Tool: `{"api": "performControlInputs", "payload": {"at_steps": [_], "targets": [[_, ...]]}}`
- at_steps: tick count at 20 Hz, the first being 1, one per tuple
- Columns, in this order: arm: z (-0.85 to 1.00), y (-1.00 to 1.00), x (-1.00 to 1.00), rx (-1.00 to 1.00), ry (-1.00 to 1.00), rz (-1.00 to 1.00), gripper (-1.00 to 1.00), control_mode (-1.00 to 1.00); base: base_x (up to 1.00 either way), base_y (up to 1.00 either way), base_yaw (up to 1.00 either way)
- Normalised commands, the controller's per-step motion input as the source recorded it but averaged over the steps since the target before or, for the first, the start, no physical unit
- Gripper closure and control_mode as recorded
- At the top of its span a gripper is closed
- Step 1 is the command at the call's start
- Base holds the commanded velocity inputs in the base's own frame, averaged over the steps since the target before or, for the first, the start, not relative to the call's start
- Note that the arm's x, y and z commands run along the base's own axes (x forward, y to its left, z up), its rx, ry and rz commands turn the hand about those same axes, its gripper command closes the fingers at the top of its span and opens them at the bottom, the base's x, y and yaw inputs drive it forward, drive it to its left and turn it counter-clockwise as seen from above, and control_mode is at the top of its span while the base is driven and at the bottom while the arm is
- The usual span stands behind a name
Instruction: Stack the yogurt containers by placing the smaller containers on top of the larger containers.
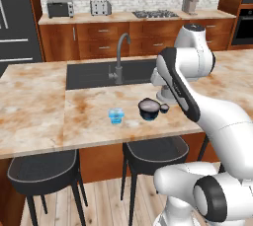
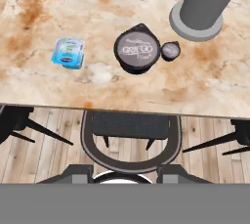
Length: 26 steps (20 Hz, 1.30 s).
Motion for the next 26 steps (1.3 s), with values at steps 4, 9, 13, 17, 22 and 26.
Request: {"api": "performControlInputs", "payload": {"at_steps": [4,9,13,17,22,26], "targets": [[-0.03,0.00,-0.06,0.00,0.00,0.00,-1.00,-1.00,0.00,0.00,0.00],[-0.13,0.05,-0.19,-0.09,0.00,0.01,-1.00,-1.00,0.00,0.00,0.00],[-0.11,0.15,-0.17,-0.15,0.00,0.01,-1.00,-1.00,0.00,0.00,0.00],[-0.06,0.23,-0.14,-0.13,0.00,0.01,-1.00,-1.00,0.00,0.00,0.00],[-0.09,0.25,-0.15,-0.07,-0.01,0.00,-1.00,-1.00,0.00,0.00,0.00],[-0.15,0.12,-0.12,0.00,0.00,0.00,-1.00,-1.00,0.00,0.00,0.00]]}}
